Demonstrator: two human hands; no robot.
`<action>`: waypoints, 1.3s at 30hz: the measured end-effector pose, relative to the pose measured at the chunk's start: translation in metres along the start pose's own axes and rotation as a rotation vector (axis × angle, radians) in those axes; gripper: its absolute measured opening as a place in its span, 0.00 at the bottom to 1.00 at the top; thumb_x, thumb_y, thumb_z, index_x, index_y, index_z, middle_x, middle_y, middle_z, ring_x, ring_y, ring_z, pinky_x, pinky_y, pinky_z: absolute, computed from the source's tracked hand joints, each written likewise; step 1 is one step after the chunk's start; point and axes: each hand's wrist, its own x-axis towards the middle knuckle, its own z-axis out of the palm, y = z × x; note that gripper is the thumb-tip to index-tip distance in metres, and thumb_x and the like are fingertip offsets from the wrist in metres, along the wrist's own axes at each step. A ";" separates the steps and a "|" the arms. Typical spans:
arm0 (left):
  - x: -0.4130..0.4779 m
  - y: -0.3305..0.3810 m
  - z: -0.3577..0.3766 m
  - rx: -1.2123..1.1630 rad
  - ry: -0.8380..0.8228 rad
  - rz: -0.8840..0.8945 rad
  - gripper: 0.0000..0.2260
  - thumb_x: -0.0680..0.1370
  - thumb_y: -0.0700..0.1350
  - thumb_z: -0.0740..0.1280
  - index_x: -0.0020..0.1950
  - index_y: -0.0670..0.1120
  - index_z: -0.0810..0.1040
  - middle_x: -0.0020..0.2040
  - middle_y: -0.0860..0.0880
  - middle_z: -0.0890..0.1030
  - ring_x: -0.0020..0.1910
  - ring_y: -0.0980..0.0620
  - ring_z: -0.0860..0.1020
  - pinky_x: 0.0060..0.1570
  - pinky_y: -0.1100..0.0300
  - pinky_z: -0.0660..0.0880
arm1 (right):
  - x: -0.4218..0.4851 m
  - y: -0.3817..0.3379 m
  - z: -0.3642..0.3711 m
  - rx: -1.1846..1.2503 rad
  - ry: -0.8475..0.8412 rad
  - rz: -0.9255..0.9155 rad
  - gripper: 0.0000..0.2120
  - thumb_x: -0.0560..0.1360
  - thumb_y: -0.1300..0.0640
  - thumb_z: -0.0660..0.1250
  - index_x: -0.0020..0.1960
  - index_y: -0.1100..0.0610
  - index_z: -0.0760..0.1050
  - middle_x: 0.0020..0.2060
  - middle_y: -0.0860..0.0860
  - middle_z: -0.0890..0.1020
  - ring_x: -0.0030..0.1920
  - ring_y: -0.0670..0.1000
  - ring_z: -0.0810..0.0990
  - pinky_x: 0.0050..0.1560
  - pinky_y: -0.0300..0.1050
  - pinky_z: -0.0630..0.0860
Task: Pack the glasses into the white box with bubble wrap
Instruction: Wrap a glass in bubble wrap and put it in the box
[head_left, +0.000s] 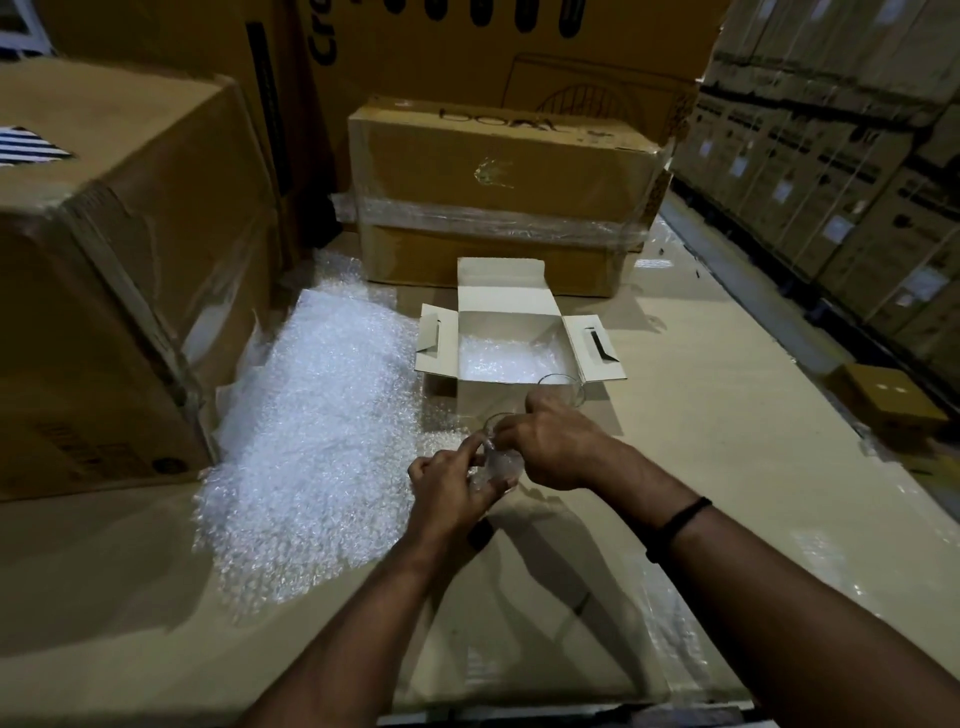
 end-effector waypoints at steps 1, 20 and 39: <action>0.000 -0.001 0.001 0.004 -0.005 -0.008 0.35 0.67 0.68 0.63 0.72 0.56 0.69 0.55 0.51 0.82 0.59 0.49 0.73 0.60 0.51 0.61 | 0.000 0.000 -0.002 -0.013 -0.039 0.004 0.19 0.78 0.61 0.58 0.66 0.49 0.74 0.66 0.44 0.75 0.47 0.50 0.64 0.52 0.46 0.68; 0.000 -0.005 0.000 -0.006 -0.019 0.014 0.36 0.66 0.73 0.56 0.71 0.60 0.69 0.53 0.55 0.81 0.57 0.54 0.73 0.59 0.51 0.60 | -0.022 -0.001 0.024 0.612 0.502 0.494 0.18 0.72 0.52 0.70 0.62 0.53 0.77 0.58 0.48 0.79 0.56 0.51 0.78 0.55 0.42 0.73; 0.017 -0.011 -0.019 0.363 -0.023 -0.033 0.21 0.75 0.55 0.67 0.67 0.57 0.74 0.70 0.57 0.70 0.70 0.51 0.61 0.64 0.52 0.53 | -0.010 -0.025 0.043 1.370 0.689 0.625 0.32 0.63 0.55 0.81 0.64 0.54 0.74 0.55 0.47 0.81 0.55 0.44 0.80 0.55 0.40 0.79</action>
